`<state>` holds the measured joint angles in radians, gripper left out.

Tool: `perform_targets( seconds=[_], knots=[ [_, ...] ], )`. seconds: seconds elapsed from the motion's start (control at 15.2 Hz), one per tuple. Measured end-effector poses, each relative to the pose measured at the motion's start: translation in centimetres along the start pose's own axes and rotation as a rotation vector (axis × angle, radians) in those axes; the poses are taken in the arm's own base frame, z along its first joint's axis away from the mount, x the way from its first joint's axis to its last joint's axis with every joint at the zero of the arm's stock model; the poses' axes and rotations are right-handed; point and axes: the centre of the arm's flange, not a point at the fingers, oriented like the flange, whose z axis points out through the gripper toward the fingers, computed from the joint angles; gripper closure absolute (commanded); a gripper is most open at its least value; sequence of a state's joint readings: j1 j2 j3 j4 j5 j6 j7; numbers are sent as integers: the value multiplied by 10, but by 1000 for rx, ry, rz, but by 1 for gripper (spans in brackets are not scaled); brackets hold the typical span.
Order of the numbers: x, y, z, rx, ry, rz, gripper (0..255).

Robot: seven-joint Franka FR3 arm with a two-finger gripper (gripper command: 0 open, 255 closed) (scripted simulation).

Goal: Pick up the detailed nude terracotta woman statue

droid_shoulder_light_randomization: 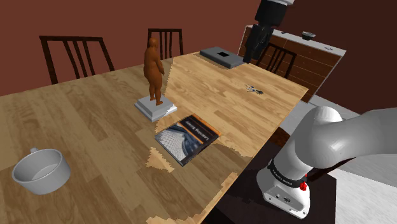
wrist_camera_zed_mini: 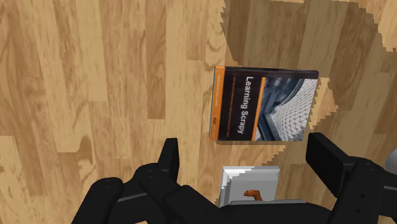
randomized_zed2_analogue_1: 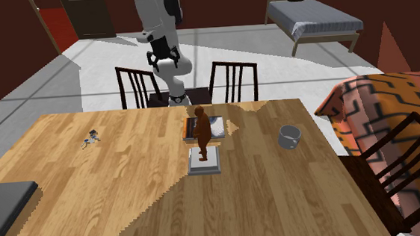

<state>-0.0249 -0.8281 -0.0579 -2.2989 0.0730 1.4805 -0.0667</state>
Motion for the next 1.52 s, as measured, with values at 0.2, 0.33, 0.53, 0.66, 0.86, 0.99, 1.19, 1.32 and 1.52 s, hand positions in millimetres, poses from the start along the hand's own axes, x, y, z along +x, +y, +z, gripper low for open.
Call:
perform_targets(
  seconds=[0.2, 0.33, 0.53, 0.66, 0.86, 0.99, 1.19, 1.32, 1.52],
  knots=[
    [11, -7, 6, -3, 18, -12, 0],
    [29, -12, 16, -7, 47, -31, 0],
    [57, -19, 33, -15, 96, -61, 0],
    [76, -31, 41, -20, 129, -81, 0],
    [103, -43, 52, -27, 180, -112, 0],
    [118, -52, 58, -32, 214, -132, 0],
    [150, -65, 66, -40, 264, -162, 0],
    [167, -76, 76, -45, 296, -183, 0],
    [198, -92, 81, -53, 347, -213, 0]
  ],
)
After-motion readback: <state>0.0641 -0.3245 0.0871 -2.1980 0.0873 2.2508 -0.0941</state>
